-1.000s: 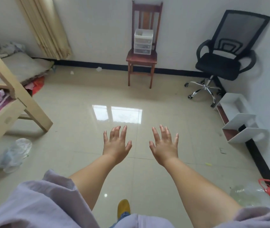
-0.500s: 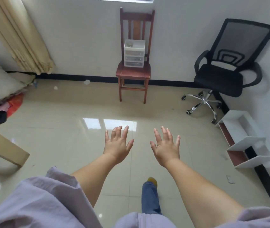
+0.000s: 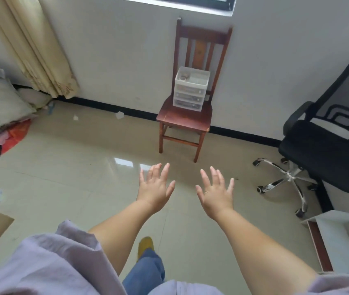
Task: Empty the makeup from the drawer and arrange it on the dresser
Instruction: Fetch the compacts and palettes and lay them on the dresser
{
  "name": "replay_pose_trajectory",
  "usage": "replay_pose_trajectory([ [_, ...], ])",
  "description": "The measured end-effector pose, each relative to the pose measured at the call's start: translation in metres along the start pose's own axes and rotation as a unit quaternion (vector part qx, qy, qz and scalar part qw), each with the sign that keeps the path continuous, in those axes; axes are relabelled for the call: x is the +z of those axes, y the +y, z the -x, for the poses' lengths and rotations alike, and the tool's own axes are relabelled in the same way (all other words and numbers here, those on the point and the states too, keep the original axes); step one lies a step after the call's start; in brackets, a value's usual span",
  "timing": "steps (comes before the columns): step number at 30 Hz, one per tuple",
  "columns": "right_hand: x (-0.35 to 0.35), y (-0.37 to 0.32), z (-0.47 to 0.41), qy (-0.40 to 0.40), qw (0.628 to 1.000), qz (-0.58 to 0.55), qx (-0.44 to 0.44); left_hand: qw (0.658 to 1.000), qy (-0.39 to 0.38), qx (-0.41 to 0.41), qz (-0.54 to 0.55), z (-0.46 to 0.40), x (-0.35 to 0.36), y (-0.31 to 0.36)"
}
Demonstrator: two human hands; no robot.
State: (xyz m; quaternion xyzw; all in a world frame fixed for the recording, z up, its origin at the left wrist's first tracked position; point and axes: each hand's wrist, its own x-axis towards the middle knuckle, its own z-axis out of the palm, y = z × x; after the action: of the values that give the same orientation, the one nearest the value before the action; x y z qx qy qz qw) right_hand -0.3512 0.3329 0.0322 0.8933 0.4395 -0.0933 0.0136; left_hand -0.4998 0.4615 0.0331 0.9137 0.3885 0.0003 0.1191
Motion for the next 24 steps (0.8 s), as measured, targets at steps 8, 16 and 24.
replay_pose_trajectory([
  [8,-0.035,-0.012,-0.228,0.004,1.0,-0.006,0.026,1.0,-0.001,-0.019,-0.012,-0.227,-0.028,-0.054],
  [16,-0.075,-0.022,-0.398,0.003,0.999,-0.02,0.045,0.999,-0.002,0.034,-0.025,-0.417,-0.071,-0.069],
  [24,-0.08,0.01,-0.579,-0.002,0.999,-0.011,0.033,0.999,-0.01,0.012,-0.045,-0.587,-0.05,-0.078],
])
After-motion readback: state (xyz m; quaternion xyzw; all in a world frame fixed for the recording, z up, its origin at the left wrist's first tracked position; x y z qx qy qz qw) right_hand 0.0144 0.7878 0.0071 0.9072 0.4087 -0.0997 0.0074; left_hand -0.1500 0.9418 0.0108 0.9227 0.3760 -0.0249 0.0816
